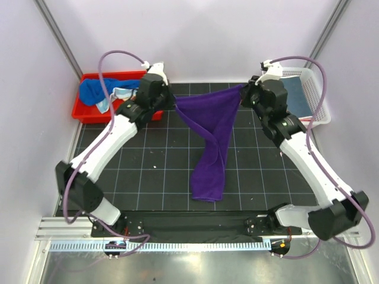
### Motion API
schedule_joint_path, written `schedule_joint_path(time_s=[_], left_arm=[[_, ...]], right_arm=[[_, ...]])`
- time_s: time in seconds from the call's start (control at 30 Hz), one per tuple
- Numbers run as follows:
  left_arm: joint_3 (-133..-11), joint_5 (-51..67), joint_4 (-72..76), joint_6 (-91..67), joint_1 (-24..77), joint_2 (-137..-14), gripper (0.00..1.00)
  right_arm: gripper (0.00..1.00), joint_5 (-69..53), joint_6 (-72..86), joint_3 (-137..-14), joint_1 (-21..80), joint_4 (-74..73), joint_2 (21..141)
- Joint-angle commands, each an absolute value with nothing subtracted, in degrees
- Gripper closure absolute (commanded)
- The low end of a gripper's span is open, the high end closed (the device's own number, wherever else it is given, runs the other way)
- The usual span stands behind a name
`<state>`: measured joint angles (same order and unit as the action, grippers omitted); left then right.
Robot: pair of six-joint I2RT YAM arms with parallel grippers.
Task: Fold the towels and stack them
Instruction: Flatten out the crumpled towel
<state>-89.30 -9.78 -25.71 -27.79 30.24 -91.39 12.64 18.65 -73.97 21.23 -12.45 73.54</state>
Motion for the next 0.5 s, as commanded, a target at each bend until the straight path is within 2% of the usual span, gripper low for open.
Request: schedule_joint_path(time_s=[0.0, 0.23, 0.47], left_arm=[[-88.42, -2.74, -20.13, -25.75, 29.97, -82.12, 1.00], [-87.71, 7.63, -20.56, -22.24, 29.97, -69.99, 1.00], [-90.43, 15.38, -23.46, -20.39, 29.97, -63.73, 1.00]], right_arm=[[0.99, 12.57, 15.03, -77.25, 23.11, -15.10, 68.30], [0.99, 7.40, 14.94, -80.33, 23.91, -17.84, 59.42], [0.99, 3.96, 15.47, -84.63, 23.99, -21.35, 54.58]])
